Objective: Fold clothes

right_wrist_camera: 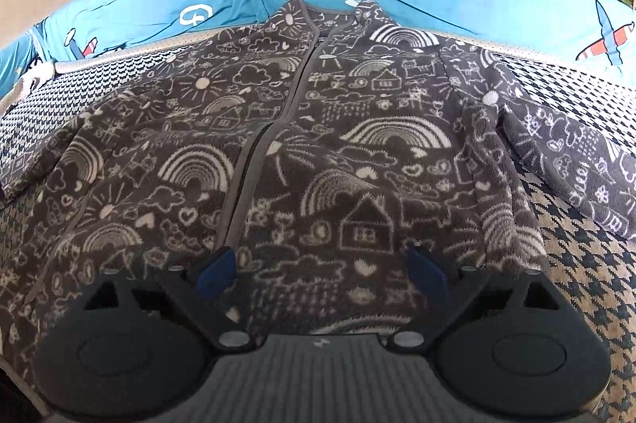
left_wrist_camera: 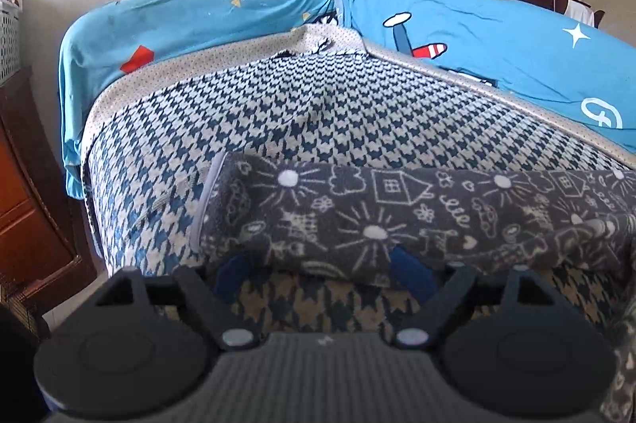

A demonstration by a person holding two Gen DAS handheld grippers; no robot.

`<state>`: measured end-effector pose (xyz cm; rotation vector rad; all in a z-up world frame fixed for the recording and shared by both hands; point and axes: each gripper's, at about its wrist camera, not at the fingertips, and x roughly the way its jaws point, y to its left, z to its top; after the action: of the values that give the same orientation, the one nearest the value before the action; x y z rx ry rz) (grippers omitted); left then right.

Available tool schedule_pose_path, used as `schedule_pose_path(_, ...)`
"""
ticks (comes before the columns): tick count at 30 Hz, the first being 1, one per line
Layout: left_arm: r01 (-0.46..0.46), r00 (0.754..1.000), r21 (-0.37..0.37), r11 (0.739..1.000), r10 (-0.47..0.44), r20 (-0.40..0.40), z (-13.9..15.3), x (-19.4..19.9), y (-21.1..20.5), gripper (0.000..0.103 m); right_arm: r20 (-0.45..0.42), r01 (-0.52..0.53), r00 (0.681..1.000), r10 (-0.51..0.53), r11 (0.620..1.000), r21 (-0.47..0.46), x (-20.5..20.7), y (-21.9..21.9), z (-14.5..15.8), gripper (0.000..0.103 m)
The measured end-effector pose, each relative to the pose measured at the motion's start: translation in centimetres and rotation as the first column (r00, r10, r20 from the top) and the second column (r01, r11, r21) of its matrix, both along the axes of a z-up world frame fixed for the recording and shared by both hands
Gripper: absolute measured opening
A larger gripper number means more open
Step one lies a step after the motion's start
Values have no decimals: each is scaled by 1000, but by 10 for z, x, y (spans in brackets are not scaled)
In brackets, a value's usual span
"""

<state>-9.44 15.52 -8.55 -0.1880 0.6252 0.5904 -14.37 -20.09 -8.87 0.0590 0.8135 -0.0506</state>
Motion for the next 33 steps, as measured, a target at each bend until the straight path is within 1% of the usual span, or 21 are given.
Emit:
schedule_pose_path(2,37,999,13,999,-38,29,8,-1,-9,84,4,0,1000,0,1000,0,-1,1,1,94)
schedule_pose_path(4,92,994,8,996,-92,55,15,-3,-19,85,12,12,1000,-12,1000,15,-3,-1,2,94)
schedule_pose_path(7,178,980,0,984,-178,85,21,-5,-35,85,15,20,1000,-21,999,31,-5,-3,3,94)
schedule_pose_path(11,311,945,-11,950,-308,106,24,-7,-58,85,13,9,1000,-9,1000,18,-6,-2,2,94)
schedule_pose_path(14,384,919,-13,923,-380,106,22,-7,-74,87,10,-3,1000,3,1000,-4,-6,2,1,96)
schedule_pose_path(16,417,905,-2,909,-415,98,20,-6,-85,89,11,-7,1000,7,1000,-12,-7,4,0,97)
schedule_pose_path(17,428,900,4,904,-427,92,18,-6,-89,90,11,-8,1000,8,1000,-14,-8,4,0,98)
schedule_pose_path(20,440,896,12,898,-440,58,9,-3,-99,92,13,-8,1000,8,1000,-15,-9,5,-1,99)
schedule_pose_path(24,432,902,6,902,-432,1,-5,3,-103,92,19,5,1000,-4,1000,-6,-10,5,-1,100)
schedule_pose_path(27,425,904,-9,905,-425,-43,-15,7,-103,95,15,8,1000,-8,1000,-12,-10,8,-1,103)
schedule_pose_path(31,413,909,-11,911,-413,-55,-19,6,-101,102,4,12,1000,-12,1000,-21,-10,11,-1,103)
schedule_pose_path(33,412,910,-18,911,-412,-55,-20,5,-99,103,-4,15,1000,-15,1000,-13,-10,10,-1,103)
